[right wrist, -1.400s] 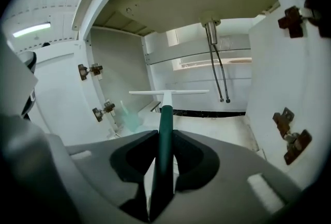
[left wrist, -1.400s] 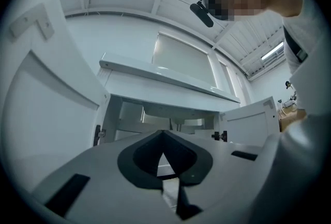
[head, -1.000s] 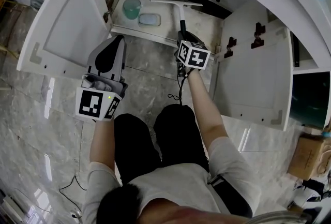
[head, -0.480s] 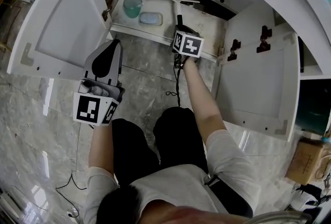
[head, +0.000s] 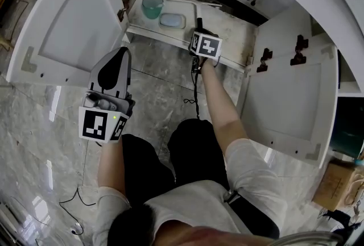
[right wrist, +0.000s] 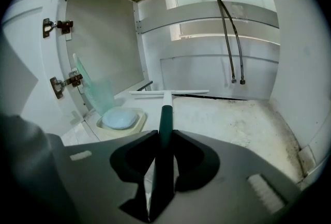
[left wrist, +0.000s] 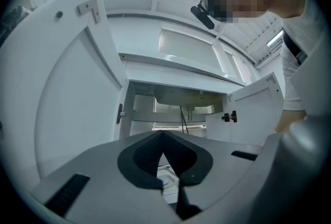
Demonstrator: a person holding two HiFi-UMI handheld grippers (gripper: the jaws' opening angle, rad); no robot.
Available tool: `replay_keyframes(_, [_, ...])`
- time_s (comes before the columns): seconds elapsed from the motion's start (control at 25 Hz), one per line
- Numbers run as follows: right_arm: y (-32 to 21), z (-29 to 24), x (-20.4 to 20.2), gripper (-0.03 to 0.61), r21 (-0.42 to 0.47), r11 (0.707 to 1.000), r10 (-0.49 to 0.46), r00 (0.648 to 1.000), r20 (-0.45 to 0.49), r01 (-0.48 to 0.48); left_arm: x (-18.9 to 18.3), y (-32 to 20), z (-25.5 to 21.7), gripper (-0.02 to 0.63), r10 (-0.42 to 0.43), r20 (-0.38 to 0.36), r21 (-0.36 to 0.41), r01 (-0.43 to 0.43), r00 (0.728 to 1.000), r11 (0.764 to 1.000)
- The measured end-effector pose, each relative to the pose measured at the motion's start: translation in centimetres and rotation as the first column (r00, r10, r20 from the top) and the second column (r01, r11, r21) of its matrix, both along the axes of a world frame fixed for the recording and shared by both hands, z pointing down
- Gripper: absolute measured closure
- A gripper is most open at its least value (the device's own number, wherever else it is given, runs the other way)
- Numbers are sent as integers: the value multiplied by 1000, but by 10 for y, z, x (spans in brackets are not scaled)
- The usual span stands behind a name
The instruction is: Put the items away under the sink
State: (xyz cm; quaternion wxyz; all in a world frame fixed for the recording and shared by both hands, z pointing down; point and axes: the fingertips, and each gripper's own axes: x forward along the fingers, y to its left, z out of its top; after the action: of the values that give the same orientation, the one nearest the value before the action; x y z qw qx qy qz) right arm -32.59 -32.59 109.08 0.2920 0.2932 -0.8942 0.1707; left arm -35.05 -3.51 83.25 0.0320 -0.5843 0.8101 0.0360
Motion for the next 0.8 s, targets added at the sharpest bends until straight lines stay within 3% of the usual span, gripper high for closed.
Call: replay_keyframes(0.8, [2, 12, -13, 468, 28, 1000, -7, 999, -42, 8, -7, 9, 13, 606, -31, -16, -20, 31, 999, 999])
